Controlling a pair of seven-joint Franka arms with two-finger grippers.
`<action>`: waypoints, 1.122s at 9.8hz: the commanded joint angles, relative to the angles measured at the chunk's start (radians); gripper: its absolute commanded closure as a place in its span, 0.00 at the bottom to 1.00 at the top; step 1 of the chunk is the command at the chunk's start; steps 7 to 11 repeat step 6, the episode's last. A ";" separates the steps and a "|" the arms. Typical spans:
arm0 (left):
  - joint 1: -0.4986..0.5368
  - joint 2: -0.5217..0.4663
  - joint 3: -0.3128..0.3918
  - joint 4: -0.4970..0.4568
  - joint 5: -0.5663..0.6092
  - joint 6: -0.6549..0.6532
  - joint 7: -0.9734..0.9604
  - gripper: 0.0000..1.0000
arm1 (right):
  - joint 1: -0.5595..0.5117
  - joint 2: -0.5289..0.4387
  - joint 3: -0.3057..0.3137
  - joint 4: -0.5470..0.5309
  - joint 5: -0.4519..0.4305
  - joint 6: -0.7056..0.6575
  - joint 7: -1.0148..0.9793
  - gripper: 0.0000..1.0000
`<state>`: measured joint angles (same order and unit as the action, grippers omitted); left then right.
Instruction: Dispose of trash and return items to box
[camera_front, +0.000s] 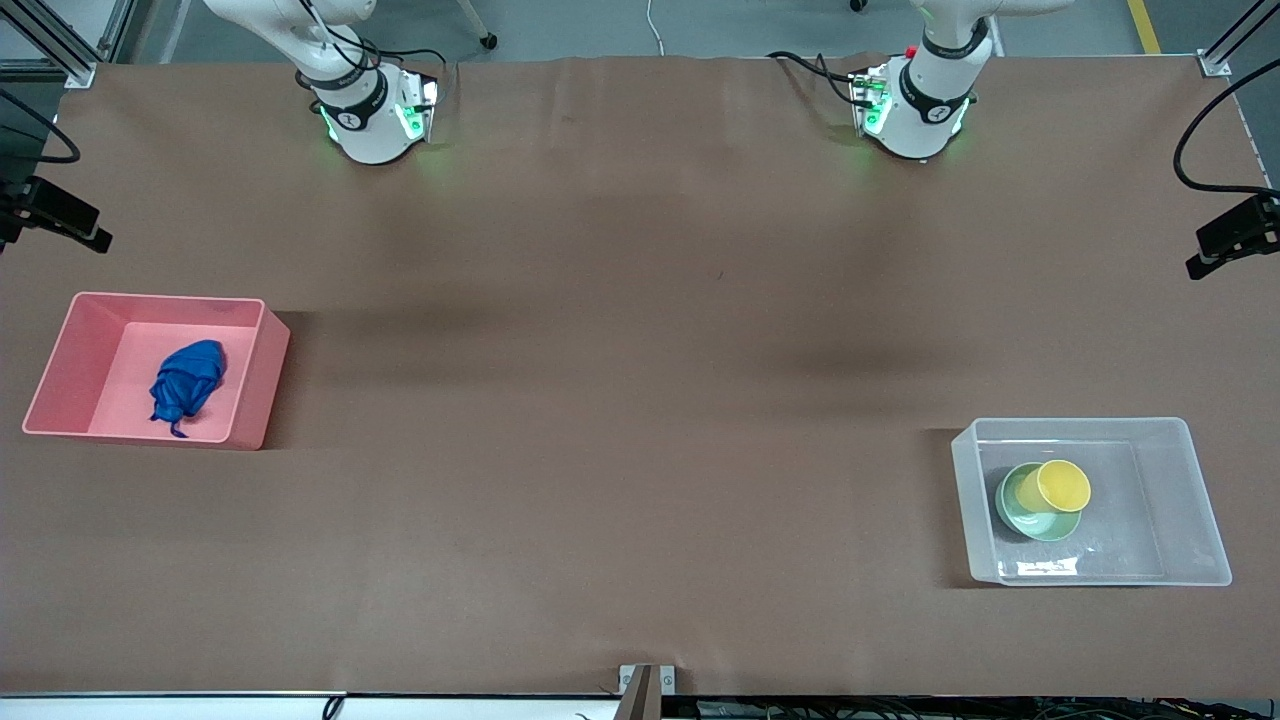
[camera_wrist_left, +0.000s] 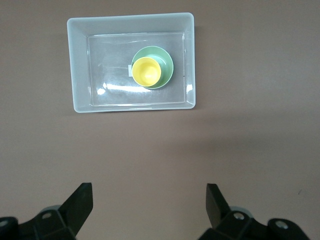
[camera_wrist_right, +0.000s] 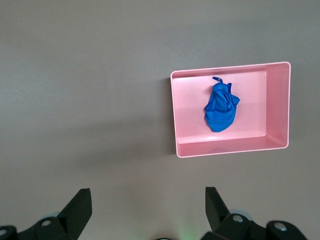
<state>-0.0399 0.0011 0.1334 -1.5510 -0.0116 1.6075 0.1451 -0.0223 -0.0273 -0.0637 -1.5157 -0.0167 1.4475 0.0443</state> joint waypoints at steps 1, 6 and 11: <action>-0.001 -0.012 -0.014 -0.050 0.024 0.014 -0.038 0.00 | -0.004 -0.002 0.001 0.005 0.000 -0.009 -0.008 0.00; -0.005 -0.004 -0.043 -0.047 0.019 -0.008 -0.041 0.00 | -0.004 -0.002 0.001 0.003 0.000 -0.009 -0.008 0.00; -0.005 -0.004 -0.043 -0.047 0.019 -0.008 -0.041 0.00 | -0.004 -0.002 0.001 0.003 0.000 -0.009 -0.008 0.00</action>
